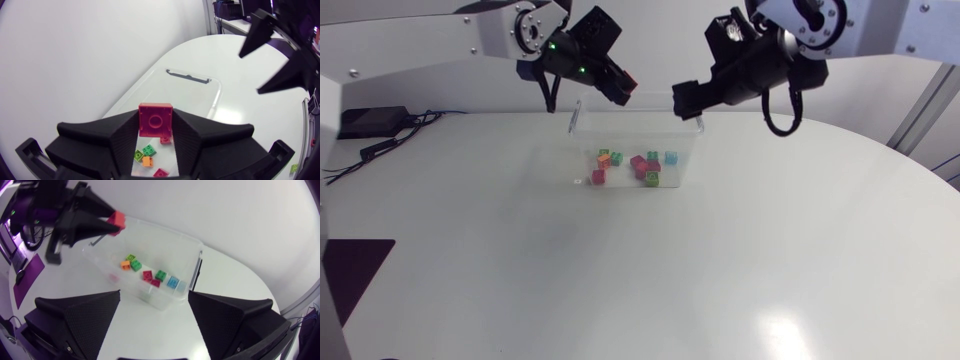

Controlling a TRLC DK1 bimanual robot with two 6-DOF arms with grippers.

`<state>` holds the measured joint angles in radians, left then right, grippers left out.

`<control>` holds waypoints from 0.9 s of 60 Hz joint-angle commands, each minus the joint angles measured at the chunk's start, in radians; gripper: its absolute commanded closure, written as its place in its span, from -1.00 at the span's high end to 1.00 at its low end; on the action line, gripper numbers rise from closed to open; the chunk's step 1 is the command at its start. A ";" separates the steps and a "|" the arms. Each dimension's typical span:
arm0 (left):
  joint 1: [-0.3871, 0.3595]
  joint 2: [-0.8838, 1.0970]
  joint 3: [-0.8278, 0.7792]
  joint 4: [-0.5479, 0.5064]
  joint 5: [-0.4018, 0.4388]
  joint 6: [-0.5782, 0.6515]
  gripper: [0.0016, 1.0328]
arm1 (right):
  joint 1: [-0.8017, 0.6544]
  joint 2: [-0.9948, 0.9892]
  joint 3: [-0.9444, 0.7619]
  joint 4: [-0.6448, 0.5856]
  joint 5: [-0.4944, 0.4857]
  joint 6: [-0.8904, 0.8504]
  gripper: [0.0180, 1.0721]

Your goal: Place the duplo bricks in the container

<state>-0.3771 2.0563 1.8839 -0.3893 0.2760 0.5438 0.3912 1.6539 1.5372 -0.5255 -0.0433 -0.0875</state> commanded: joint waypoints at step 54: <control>0.055 0.131 0.152 -0.157 -0.097 -0.091 0.91 | 0.457 -0.252 -0.667 -0.186 -0.055 0.023 0.88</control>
<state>-0.3206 2.2662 2.0747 -0.5400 0.1822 0.4767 0.8013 1.4246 0.9195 -0.7048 -0.1032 -0.0391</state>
